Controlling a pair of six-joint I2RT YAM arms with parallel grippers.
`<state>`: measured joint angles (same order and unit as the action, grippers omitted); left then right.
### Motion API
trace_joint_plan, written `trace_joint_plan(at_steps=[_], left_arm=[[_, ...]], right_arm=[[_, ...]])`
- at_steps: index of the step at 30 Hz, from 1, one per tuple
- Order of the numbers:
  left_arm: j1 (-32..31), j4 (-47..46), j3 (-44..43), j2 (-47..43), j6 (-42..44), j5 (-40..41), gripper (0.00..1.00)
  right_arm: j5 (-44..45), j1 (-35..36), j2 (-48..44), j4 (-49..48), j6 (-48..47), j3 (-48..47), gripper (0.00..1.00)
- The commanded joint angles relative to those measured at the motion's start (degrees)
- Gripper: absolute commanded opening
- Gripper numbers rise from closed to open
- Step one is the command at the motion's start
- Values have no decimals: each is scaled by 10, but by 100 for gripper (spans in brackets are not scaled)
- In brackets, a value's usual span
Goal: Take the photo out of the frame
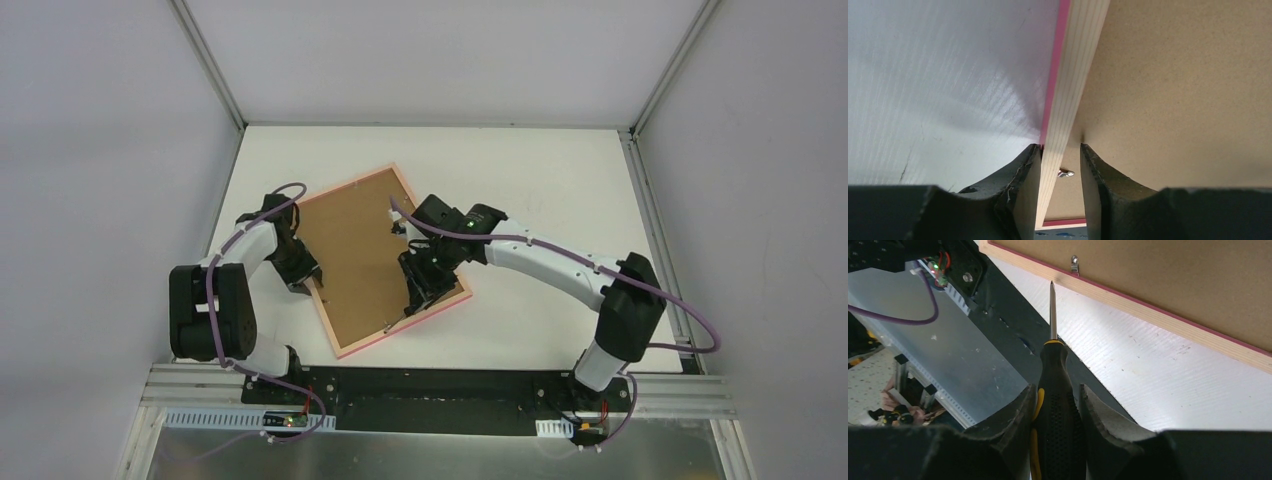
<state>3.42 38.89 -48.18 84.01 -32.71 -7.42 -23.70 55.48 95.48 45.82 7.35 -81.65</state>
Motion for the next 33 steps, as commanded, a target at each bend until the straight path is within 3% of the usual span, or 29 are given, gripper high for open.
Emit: trace_joint_plan(at_steps=[1,6,20,24,33], left_arm=[[0,8,-30,21,-6,18,33],[0,7,-37,40,-4,21,25],[0,7,-30,49,-3,38,0],[0,7,-29,50,-3,39,0],[0,13,-28,49,-4,47,0]], right_arm=[[71,18,12,60,-27,-56,0],[102,32,30,77,-30,-97,0],[60,42,89,104,-44,-156,0],[69,45,92,110,-43,-155,0],[179,50,95,161,-34,-169,0]])
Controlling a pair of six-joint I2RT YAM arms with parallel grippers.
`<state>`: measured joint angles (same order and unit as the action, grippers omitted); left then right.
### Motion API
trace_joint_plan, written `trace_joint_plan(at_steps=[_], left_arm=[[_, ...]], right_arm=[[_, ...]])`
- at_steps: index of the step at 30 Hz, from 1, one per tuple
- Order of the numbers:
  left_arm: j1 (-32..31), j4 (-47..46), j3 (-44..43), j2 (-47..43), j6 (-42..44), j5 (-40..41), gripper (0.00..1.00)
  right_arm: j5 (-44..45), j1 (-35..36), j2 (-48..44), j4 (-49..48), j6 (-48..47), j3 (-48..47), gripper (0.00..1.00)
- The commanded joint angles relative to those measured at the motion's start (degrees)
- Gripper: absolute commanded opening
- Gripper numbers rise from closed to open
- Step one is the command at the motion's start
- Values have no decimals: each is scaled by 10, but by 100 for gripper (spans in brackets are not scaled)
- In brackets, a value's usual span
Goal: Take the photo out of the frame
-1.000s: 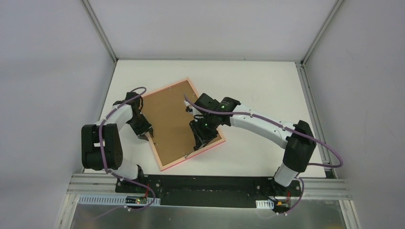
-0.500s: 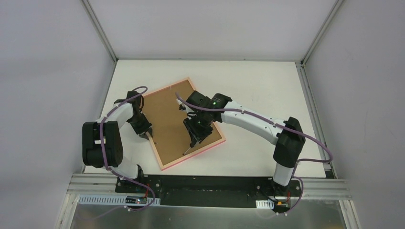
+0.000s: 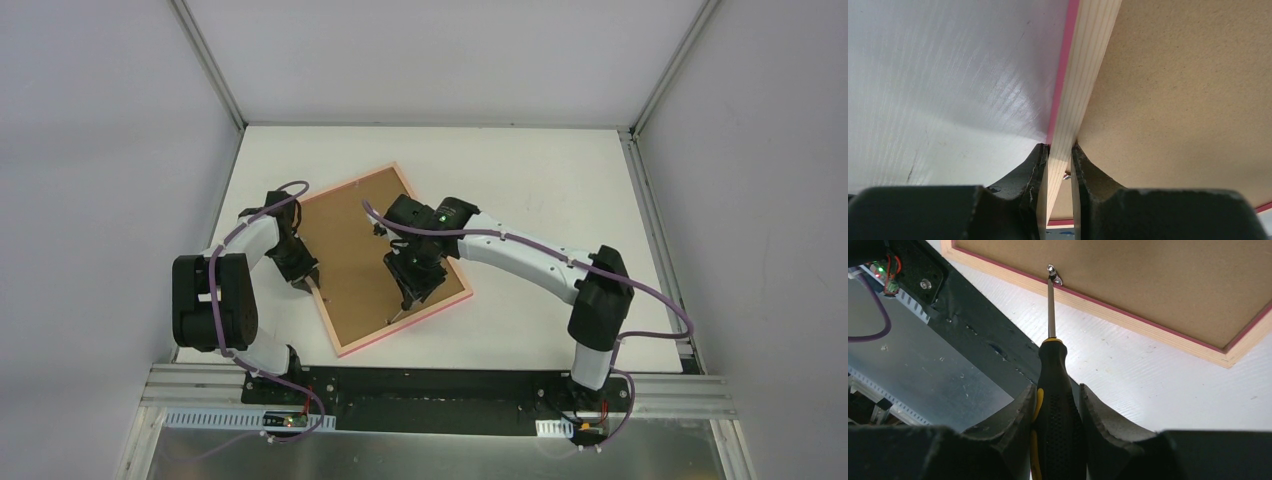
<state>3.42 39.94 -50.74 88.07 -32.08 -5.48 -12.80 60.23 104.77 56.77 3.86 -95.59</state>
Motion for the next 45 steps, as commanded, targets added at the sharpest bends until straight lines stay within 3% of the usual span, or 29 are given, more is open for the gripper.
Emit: trace_joint_plan(at_steps=[1,8,15,20,26,34,40,43,45], left_arm=[[0,4,-1,9,-11,28,0],[0,3,-2,11,-11,27,0],[0,3,-6,2,-5,12,0],[0,9,-2,-18,-7,2,0],[0,4,42,-45,-84,-35,0],[-6,-16,134,-127,-187,-89,0],[-32,-14,196,-210,-231,-108,0],[-31,-3,210,-243,-226,-99,26],[-33,4,208,-262,-210,-92,37]], right_arm=[[76,3,4,55,2,-32,0],[117,9,-2,63,4,-37,0],[202,9,-93,-3,20,1,0],[159,-27,-164,-92,63,86,0],[73,-75,-177,-129,94,115,0],[34,-72,-195,-184,139,161,0],[56,-8,-172,-242,174,179,0],[87,32,-154,-262,182,173,0],[96,49,-144,-279,189,171,0]])
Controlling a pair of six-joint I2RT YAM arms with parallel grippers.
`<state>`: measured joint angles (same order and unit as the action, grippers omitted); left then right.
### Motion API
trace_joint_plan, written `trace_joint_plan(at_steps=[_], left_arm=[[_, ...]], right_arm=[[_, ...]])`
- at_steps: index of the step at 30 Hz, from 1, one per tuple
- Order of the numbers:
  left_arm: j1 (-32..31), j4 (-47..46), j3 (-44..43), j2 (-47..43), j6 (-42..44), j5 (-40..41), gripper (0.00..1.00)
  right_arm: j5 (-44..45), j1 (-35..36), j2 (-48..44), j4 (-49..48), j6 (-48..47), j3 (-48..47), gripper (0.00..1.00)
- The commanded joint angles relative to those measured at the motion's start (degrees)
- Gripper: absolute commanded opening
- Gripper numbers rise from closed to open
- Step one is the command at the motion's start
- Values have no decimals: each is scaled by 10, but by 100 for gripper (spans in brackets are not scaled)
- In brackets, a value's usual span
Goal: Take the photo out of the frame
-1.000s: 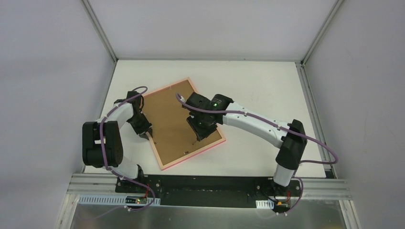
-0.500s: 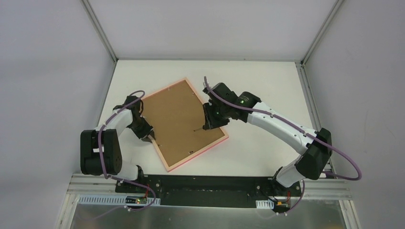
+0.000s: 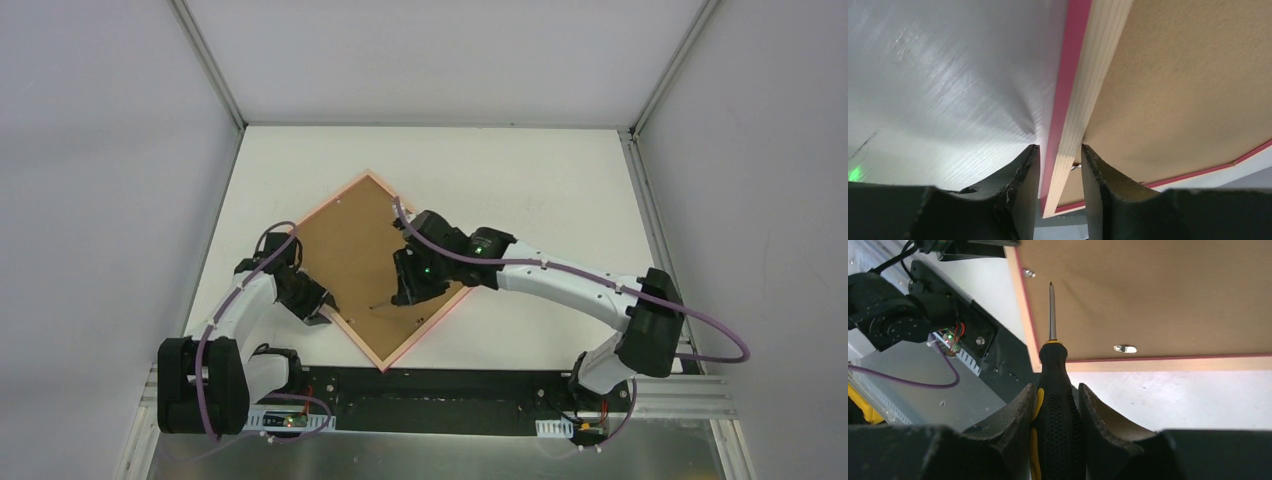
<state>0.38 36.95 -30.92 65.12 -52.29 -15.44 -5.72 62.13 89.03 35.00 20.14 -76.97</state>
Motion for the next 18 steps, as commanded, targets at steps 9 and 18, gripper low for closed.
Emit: trace_joint_plan(at_steps=[9,18], left_arm=[[-2,69,-94,18,83,62,42],[-1,63,-120,86,100,87,19]], right_arm=[[52,92,90,-18,-13,-92,0],[77,103,114,-9,-19,-110,0]])
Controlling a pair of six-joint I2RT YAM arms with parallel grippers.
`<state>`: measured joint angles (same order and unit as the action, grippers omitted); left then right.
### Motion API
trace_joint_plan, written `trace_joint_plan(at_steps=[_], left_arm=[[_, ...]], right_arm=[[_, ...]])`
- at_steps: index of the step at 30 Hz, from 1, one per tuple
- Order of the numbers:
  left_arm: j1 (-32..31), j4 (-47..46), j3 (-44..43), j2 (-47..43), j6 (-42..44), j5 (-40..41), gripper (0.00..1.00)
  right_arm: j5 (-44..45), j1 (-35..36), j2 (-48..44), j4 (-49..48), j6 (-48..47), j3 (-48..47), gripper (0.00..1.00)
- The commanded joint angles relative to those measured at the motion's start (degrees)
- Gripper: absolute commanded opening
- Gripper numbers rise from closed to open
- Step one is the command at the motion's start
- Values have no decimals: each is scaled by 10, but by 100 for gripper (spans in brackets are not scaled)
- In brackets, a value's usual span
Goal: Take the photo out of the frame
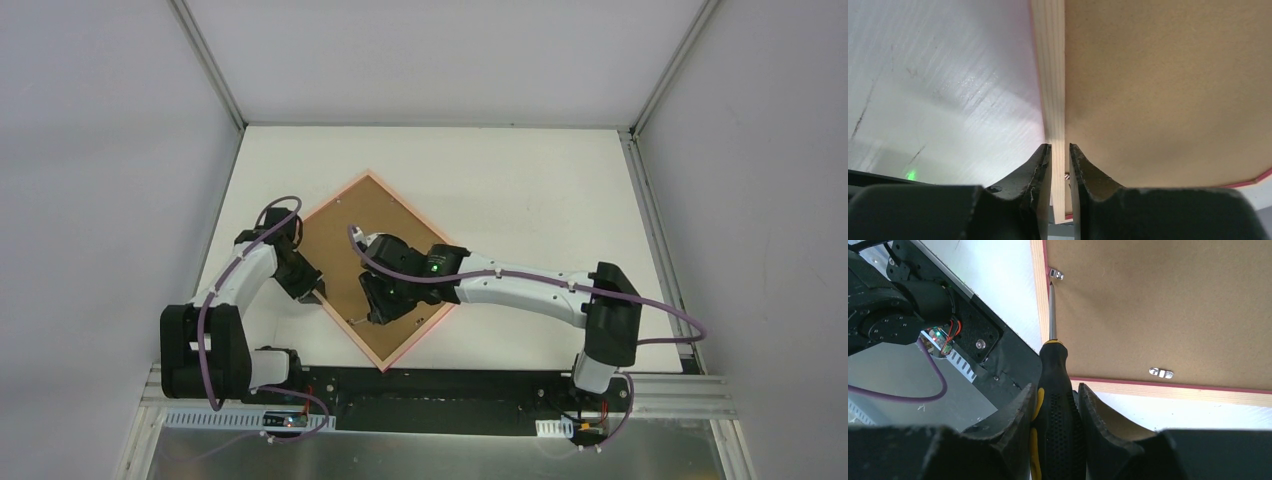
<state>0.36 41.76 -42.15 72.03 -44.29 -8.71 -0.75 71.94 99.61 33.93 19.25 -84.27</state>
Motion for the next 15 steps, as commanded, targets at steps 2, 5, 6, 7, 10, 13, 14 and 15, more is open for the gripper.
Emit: trace_joint_plan(at_steps=[2,5,6,7,10,13,14,15], left_arm=[[-1,10,-2,16,21,21,20],[-1,9,1,19,23,15,29],[-1,9,4,18,22,13,33],[-1,9,8,17,20,12,35],[-2,9,16,15,17,12,38],[-2,9,25,11,15,10,34],[-1,9,28,10,14,13,31],[-1,8,31,12,13,18,28]], right_arm=[[30,6,10,2,-11,-38,0],[32,6,15,2,-13,-39,0],[32,6,17,2,-14,-41,0],[30,7,20,2,-15,-43,0],[26,7,27,6,-18,-55,0],[20,6,27,7,-19,-58,0],[20,6,26,7,-19,-57,0],[22,7,27,6,-20,-55,0]])
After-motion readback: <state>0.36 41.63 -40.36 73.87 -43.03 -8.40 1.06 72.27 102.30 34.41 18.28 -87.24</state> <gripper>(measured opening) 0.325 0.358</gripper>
